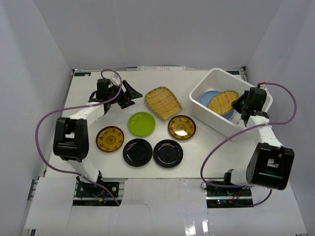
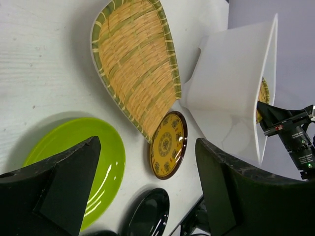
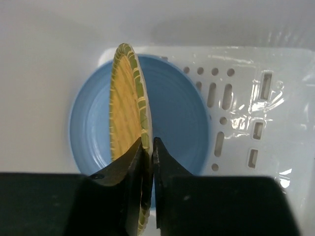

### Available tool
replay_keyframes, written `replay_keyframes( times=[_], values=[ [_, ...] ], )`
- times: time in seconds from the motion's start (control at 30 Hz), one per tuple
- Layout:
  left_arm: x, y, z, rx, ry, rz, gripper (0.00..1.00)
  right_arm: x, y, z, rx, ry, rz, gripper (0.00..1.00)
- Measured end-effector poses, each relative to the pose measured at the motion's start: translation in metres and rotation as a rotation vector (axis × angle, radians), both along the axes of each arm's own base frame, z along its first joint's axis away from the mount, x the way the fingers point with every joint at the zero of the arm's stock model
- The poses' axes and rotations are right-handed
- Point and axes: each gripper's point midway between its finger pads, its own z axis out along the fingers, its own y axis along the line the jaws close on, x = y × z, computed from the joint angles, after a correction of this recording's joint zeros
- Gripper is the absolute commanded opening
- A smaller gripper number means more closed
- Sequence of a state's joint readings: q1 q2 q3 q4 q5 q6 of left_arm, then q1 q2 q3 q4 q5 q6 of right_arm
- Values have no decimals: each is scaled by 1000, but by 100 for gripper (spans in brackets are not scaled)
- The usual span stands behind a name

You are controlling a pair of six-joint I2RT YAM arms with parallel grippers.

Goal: Place the plates into the plastic bin on the countertop

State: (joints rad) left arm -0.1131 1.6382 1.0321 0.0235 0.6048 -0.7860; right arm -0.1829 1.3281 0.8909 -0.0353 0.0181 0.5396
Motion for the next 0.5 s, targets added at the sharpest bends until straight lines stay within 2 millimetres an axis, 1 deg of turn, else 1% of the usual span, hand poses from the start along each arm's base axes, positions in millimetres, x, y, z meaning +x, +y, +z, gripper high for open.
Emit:
replay_keyframes(
  times=[0.03, 0.07, 0.1, 0.13, 0.17, 0.2, 0.23, 0.33, 0.37, 0.4, 0.5],
  values=[
    [9, -8, -5, 5, 12, -12, 85, -3, 1, -12, 6, 28, 1, 26],
    [17, -14, -9, 6, 18, -20, 84, -5, 1, -19, 12, 46, 0, 41],
    [24, -18, -15, 11, 27, -24, 83, -6, 2, -23, 19, 56, -1, 47],
    [32, -21, -23, 18, 45, -26, 82, -7, 2, -25, 20, 62, -3, 54],
    [41, -23, -30, 25, 60, -25, 81, -7, 2, -26, 19, 60, -2, 65],
    [49, -24, -38, 35, 75, -20, 81, -6, 1, -24, 18, 54, -4, 71],
    [56, -24, -47, 47, 90, -15, 80, -5, 1, -23, 18, 47, -6, 81],
    [68, -25, -68, 78, 129, -8, 79, -3, -1, -19, 15, 33, -11, 94],
    [71, -25, -72, 84, 136, -7, 78, -4, -1, -17, 13, 26, -12, 99],
    [75, -25, -77, 92, 146, -11, 76, -4, -2, -13, 12, 17, -13, 96],
    [87, -30, -87, 106, 149, -29, 73, -6, -1, 4, 2, -29, -10, 92]
  ],
)
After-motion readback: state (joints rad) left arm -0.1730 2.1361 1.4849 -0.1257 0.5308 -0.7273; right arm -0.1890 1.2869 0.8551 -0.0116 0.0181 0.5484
